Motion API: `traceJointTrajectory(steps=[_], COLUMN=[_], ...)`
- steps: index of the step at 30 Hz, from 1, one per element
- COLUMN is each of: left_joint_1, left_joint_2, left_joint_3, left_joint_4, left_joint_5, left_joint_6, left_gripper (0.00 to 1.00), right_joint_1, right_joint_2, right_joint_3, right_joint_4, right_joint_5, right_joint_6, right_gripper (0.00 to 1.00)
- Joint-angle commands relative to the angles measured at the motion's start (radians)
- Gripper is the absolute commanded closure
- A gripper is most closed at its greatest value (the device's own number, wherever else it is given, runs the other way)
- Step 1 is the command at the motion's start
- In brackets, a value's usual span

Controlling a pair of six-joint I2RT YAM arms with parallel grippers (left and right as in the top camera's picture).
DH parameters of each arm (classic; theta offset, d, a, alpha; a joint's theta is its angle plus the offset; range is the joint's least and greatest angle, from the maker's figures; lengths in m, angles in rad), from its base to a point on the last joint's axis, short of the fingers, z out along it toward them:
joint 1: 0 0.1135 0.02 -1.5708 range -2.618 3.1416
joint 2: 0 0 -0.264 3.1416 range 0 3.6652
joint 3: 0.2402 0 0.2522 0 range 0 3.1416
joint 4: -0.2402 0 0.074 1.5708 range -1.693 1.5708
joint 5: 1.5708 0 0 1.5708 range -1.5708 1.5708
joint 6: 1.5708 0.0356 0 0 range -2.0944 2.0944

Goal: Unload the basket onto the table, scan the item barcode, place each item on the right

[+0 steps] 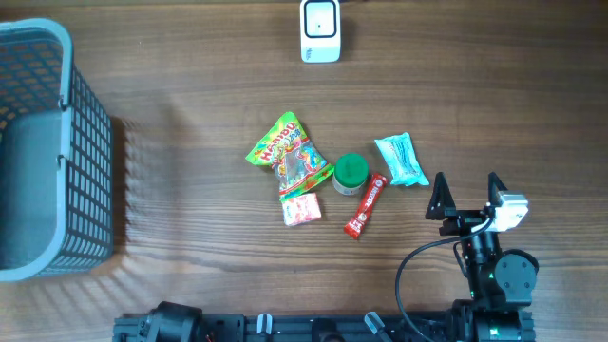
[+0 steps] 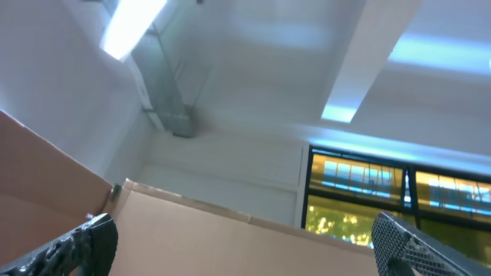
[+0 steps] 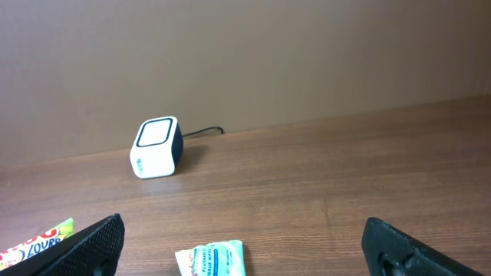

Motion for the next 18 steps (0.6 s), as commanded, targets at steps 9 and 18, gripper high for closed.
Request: traceJointTrajectory(steps=[9,18], left_joint_1=[0.06,0.06], left_joint_2=[-0.01,-0.01], left_joint_3=[-0.037,-0.222], left_joint_4=[0.017,-0.085], left_joint_5=[0.001,-0.029], left_joint_6=[-0.013,-0.062], left_gripper=[0.0,0.0], right_joint_1=[0.008,0.008], right_joint_2=[-0.004,-0.004], right_joint_3=[-0.001,-0.001], right_joint_4=[0.002,0.003], right_joint_5=[0.011,0.011], right_joint_6=[0.01,0.01], right_gripper=[0.0,0.0])
